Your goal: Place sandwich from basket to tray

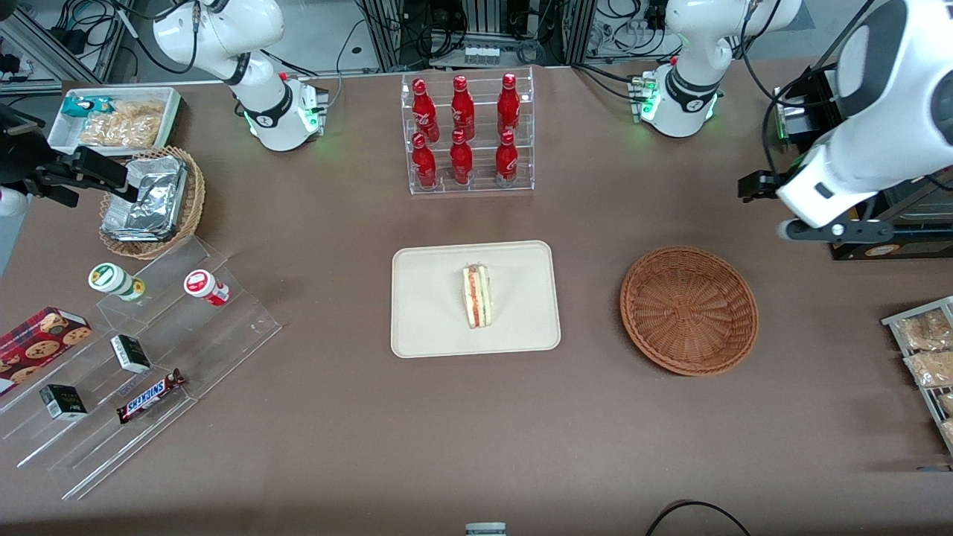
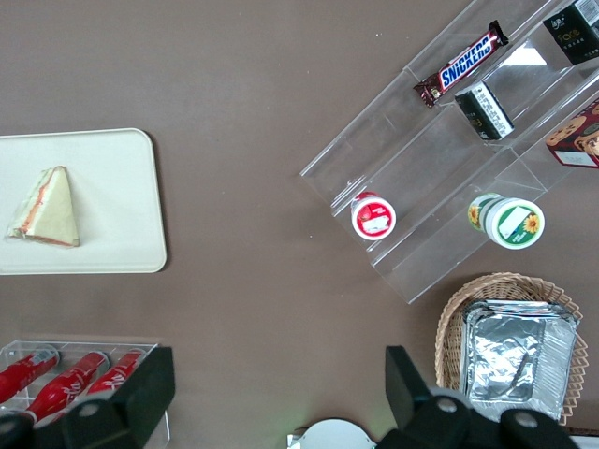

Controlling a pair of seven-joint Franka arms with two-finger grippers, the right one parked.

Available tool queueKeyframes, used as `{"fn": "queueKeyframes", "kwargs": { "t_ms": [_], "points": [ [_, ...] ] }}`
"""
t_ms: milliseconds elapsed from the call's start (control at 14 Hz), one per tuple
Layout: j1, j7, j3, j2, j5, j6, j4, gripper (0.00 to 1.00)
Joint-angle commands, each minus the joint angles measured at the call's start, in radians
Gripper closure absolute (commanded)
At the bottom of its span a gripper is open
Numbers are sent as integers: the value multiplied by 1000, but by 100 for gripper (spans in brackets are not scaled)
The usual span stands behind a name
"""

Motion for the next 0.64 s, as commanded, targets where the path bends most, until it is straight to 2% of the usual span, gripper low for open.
{"fn": "queueKeyframes", "kwargs": {
  "t_ms": [0, 214, 571],
  "points": [
    [13, 75, 34, -21, 9, -34, 50, 0],
    [13, 75, 56, -17, 6, -22, 105, 0],
    [13, 76, 62, -17, 9, 14, 110, 0]
  ]
}}
